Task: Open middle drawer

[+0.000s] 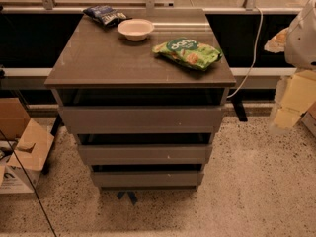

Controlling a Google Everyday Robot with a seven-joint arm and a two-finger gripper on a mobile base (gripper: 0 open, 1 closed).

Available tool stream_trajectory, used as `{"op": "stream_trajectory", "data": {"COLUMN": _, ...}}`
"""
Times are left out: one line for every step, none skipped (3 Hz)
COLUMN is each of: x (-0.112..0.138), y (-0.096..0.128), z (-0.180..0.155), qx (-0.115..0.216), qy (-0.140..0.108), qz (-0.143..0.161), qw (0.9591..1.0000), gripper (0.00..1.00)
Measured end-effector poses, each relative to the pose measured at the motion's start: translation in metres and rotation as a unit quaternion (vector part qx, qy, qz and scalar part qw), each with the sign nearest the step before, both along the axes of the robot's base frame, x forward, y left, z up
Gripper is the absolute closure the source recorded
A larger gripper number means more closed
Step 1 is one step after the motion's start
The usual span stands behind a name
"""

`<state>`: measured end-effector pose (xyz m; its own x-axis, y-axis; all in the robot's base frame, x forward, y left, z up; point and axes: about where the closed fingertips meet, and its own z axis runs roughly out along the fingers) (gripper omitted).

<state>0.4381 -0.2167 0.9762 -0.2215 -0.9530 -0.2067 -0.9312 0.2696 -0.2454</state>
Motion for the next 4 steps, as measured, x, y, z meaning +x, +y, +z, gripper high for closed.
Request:
{"op": "stream_trajectory", "data": {"x": 0.000, "y": 0.000, "z": 0.000, "qx": 0.000, "qy": 0.000, "qz": 0.000, "qw": 1.0000, "gripper": 0.00}}
{"op": "stream_trajectory", "data": {"x": 0.007, "y": 0.013, "z": -0.006, "qx": -0.015, "qy": -0.010, "qz": -0.003, "qw": 0.9998, "gripper": 0.00}}
{"op": "stream_trajectory", "data": {"x": 0.019, "y": 0.043, "z": -0.039, "qx": 0.001, "qy": -0.027, "qz": 0.010, "qw": 0.9996, "gripper": 0.00}}
{"op": "stream_trajectory", "data": {"x": 0.033, "y": 0.059, "z": -0.066, "qx": 0.023, "qy": -0.042, "qz": 0.013, "qw": 0.9988, "gripper": 0.00}}
